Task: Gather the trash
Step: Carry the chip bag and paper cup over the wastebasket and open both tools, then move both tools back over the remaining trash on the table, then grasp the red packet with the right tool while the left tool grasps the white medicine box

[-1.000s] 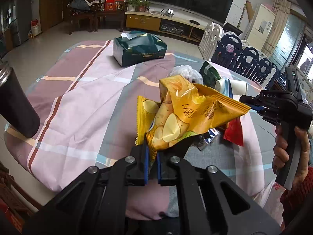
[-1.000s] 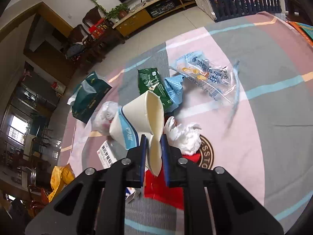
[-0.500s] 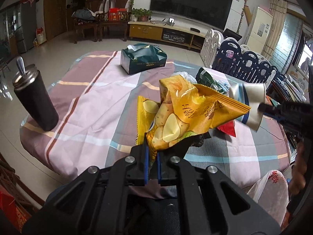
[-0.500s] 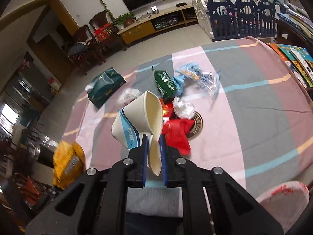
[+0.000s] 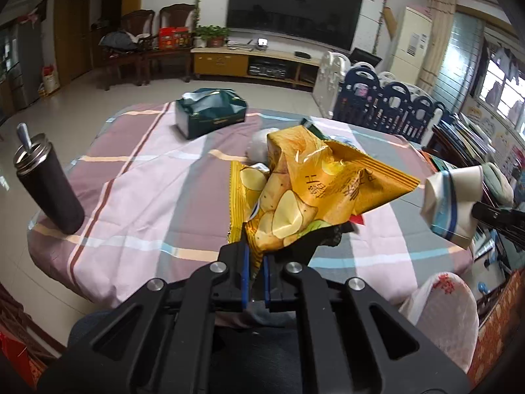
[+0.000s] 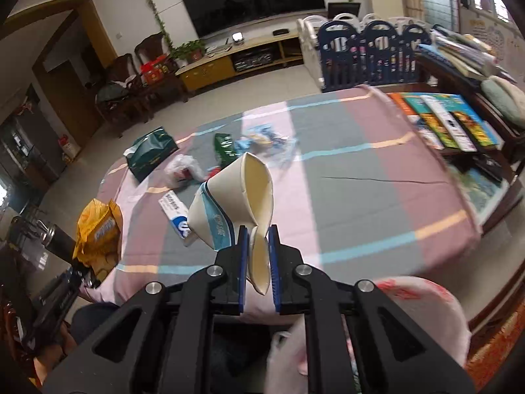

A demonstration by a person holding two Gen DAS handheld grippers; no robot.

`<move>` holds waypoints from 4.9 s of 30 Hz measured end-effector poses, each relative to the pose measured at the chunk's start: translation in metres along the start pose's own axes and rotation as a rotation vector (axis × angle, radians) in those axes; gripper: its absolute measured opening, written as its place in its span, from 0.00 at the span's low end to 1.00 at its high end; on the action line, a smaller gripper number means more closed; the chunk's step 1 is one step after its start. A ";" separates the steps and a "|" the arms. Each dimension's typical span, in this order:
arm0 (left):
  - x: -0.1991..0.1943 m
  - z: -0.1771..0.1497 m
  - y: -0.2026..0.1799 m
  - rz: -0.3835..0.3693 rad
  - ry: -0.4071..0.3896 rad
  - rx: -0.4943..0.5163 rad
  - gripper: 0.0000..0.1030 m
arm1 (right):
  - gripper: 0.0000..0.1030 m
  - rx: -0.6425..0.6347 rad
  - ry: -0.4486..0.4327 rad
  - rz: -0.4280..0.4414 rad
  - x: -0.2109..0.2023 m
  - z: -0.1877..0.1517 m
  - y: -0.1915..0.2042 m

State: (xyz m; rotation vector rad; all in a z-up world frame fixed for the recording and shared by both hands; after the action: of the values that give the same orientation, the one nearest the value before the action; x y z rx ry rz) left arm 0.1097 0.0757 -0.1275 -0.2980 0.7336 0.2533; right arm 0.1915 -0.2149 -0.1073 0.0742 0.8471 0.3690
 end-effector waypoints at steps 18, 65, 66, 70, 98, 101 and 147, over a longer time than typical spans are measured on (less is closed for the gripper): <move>-0.004 -0.113 -0.186 -0.434 0.296 0.442 0.07 | 0.52 0.322 0.193 -0.165 -0.049 -0.154 -0.152; 0.036 -0.010 0.050 0.017 0.095 -0.125 0.86 | 0.67 0.147 0.280 0.030 0.078 -0.054 0.073; 0.038 -0.011 0.052 0.015 0.104 -0.135 0.87 | 0.67 0.149 0.281 0.041 0.080 -0.053 0.077; 0.048 -0.016 0.060 0.007 0.136 -0.180 0.87 | 0.71 0.114 0.280 0.024 0.091 -0.054 0.092; 0.051 -0.015 0.073 0.055 0.101 -0.198 0.88 | 0.71 0.186 0.273 -0.055 0.101 -0.052 0.076; 0.051 -0.015 0.074 0.063 0.097 -0.201 0.88 | 0.71 0.175 0.262 -0.063 0.100 -0.051 0.076; 0.218 0.064 -0.001 0.140 0.316 -0.194 0.91 | 0.45 -0.034 0.260 0.075 0.155 -0.045 0.079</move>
State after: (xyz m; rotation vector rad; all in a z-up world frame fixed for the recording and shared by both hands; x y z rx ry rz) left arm 0.3057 0.1243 -0.2322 -0.4788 1.0465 0.4173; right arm 0.2289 -0.0908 -0.2322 0.0269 1.0964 0.4697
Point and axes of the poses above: each gripper's, at about its wrist camera, not at the fingertips, and x roughly the way its jaws point, y to its left, z to its top, the point moved 4 cm from there along x, roughly the way its jaws point, and after that the axes turned 5 degrees about -x, right-handed, at the moved point
